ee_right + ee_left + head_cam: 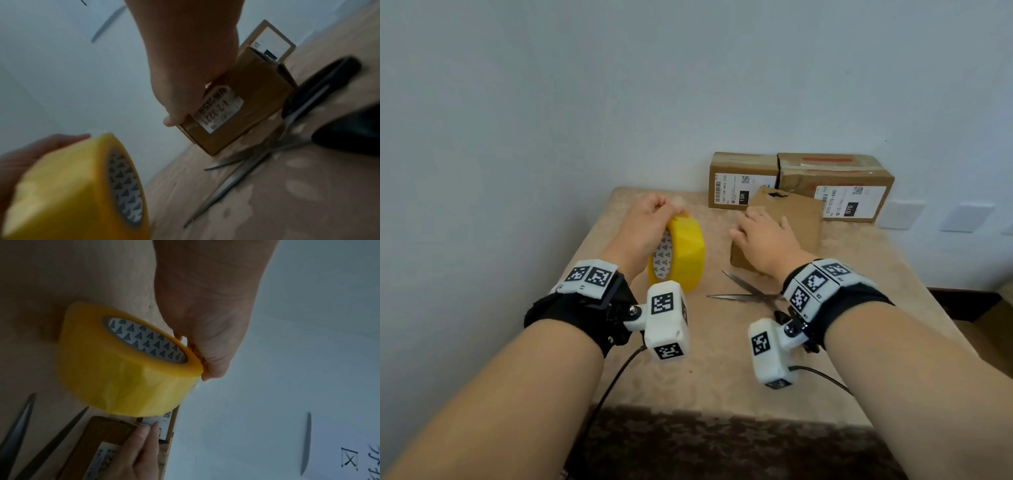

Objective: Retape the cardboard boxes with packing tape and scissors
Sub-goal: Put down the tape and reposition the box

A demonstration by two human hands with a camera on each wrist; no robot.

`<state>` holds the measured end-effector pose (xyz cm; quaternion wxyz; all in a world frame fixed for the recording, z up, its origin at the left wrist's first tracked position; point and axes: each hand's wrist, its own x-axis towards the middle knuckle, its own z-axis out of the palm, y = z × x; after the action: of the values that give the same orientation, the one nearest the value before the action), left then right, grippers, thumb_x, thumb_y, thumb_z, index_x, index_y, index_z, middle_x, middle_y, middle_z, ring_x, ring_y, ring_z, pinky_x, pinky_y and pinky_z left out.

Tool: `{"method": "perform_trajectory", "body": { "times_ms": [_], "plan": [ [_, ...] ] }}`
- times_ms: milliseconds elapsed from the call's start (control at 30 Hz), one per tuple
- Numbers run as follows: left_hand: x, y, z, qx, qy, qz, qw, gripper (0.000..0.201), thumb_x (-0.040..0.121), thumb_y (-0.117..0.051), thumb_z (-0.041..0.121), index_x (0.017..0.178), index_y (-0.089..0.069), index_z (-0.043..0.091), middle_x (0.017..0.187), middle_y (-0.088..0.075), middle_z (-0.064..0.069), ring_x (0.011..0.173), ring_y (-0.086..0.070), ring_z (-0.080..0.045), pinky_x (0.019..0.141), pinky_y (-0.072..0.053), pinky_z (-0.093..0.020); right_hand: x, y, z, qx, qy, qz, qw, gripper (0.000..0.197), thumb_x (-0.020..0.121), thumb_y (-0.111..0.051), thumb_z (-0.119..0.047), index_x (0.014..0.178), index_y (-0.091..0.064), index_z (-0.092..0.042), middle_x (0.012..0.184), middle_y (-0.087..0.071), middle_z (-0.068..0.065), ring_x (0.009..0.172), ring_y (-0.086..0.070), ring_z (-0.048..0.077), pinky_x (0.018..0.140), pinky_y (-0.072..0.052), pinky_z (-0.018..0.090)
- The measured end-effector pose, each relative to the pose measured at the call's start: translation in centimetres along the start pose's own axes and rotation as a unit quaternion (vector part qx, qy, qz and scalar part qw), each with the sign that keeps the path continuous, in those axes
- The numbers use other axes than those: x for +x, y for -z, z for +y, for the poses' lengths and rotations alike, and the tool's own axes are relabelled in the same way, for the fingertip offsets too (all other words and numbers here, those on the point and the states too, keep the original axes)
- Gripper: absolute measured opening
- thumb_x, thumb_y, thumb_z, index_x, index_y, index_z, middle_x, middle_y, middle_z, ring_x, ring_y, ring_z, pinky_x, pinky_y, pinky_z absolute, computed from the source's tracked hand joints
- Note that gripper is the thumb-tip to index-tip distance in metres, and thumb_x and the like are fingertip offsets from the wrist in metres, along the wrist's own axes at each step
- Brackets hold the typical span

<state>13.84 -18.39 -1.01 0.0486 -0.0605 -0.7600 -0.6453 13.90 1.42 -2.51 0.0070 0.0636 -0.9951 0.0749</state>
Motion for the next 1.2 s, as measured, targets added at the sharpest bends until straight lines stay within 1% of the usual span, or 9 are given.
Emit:
{"method": "perform_trajectory", "body": {
  "times_ms": [133, 333, 433, 533, 633, 800, 1033, 1133, 1200],
  "plan": [
    [0.2, 0.1, -0.7, -0.061, 0.003, 0.027, 0.998, 0.014, 0.087, -0.063, 0.02, 0.077, -0.054, 0.019, 0.074, -0.055, 0.002, 0.059, -0.053, -0.002, 0.055, -0.046, -0.013, 0.6, -1.1, 0.3, -0.055, 0.01, 0.019, 0.998, 0.061, 0.102, -0.039, -0.026, 0.155, -0.009, -0.016, 0.162, -0.01, 0.006, 0.149, -0.008, 0.024, 0.121, -0.008, 0.043],
    [0.4, -0.3, -0.7, -0.043, 0.002, 0.021, 0.999, 0.017, 0.085, -0.065, 0.018, 0.072, -0.053, 0.02, 0.067, -0.054, 0.007, 0.056, -0.052, -0.002, 0.053, -0.045, -0.015, -1.5, 0.3, 1.9, -0.025, 0.075, -0.019, 0.997, 0.072, 0.094, -0.055, -0.008, 0.154, -0.016, -0.023, 0.161, -0.014, -0.002, 0.147, -0.016, 0.02, 0.119, -0.011, 0.036],
    [0.0, -0.7, -0.1, -0.031, -0.005, -0.011, 0.999, 0.02, 0.084, -0.065, 0.015, 0.07, -0.052, 0.021, 0.062, -0.059, 0.013, 0.058, -0.053, -0.002, 0.056, -0.043, -0.016, -3.7, 1.4, 2.7, 0.073, 0.083, -0.016, 0.994, 0.071, 0.096, -0.055, -0.026, 0.154, -0.013, -0.028, 0.16, -0.015, -0.004, 0.144, -0.024, 0.015, 0.121, -0.011, 0.039],
    [-0.3, -1.1, 0.1, -0.018, -0.016, -0.035, 0.999, 0.022, 0.084, -0.065, 0.015, 0.069, -0.051, 0.02, 0.07, -0.059, 0.001, 0.068, -0.054, -0.012, 0.063, -0.043, -0.023, -4.3, 0.1, 3.3, 0.009, 0.057, 0.009, 0.998, 0.062, 0.1, -0.039, -0.041, 0.154, -0.011, -0.027, 0.162, -0.005, -0.004, 0.148, -0.009, 0.014, 0.119, 0.001, 0.044],
    [-0.4, -1.4, 0.3, -0.015, -0.017, -0.051, 0.998, 0.017, 0.083, -0.065, 0.017, 0.072, -0.052, 0.019, 0.087, -0.059, -0.013, 0.079, -0.054, -0.021, 0.069, -0.044, -0.029, -3.4, -1.4, 3.8, -0.042, 0.054, 0.034, 0.997, 0.053, 0.103, -0.034, -0.034, 0.153, -0.015, -0.032, 0.161, -0.014, -0.006, 0.148, -0.01, 0.016, 0.119, -0.003, 0.04],
    [-0.1, -2.2, 0.2, -0.003, -0.008, -0.051, 0.999, 0.022, 0.083, -0.066, 0.016, 0.068, -0.051, 0.022, 0.068, -0.055, 0.003, 0.064, -0.051, -0.012, 0.06, -0.042, -0.023, -2.5, -1.3, 4.3, -0.024, 0.082, 0.039, 0.996, 0.053, 0.103, -0.038, -0.02, 0.153, -0.02, -0.023, 0.161, -0.016, 0.003, 0.148, -0.014, 0.021, 0.118, -0.005, 0.032],
    [-0.1, -3.4, 0.1, 0.027, -0.026, -0.084, 0.996, 0.021, 0.087, -0.063, 0.016, 0.07, -0.053, 0.024, 0.076, -0.067, 0.006, 0.067, -0.057, -0.006, 0.063, -0.044, -0.019, -2.7, -1.6, 4.0, -0.043, 0.09, 0.028, 0.995, 0.051, 0.106, -0.026, -0.028, 0.154, -0.012, -0.02, 0.162, -0.009, 0.0, 0.149, -0.008, 0.017, 0.119, -0.001, 0.034],
    [-0.4, -3.7, 0.2, 0.035, -0.032, -0.122, 0.991, 0.023, 0.088, -0.062, 0.013, 0.07, -0.053, 0.024, 0.066, -0.065, 0.013, 0.065, -0.056, -0.005, 0.06, -0.043, -0.016, -2.8, -0.7, 3.3, 0.035, 0.081, 0.015, 0.996, 0.05, 0.105, -0.025, -0.031, 0.151, -0.024, -0.011, 0.161, -0.016, 0.007, 0.148, -0.01, 0.019, 0.118, 0.001, 0.032],
    [-0.5, -3.7, 0.1, 0.03, -0.043, -0.15, 0.987, 0.02, 0.087, -0.063, 0.015, 0.071, -0.055, 0.025, 0.077, -0.064, 0.0, 0.077, -0.056, -0.015, 0.068, -0.044, -0.023, -3.2, 0.3, 2.2, 0.165, 0.086, 0.054, 0.981, 0.049, 0.104, -0.03, -0.035, 0.147, -0.034, -0.012, 0.157, -0.026, 0.006, 0.147, -0.017, 0.016, 0.117, -0.001, 0.03]
  ]
}}
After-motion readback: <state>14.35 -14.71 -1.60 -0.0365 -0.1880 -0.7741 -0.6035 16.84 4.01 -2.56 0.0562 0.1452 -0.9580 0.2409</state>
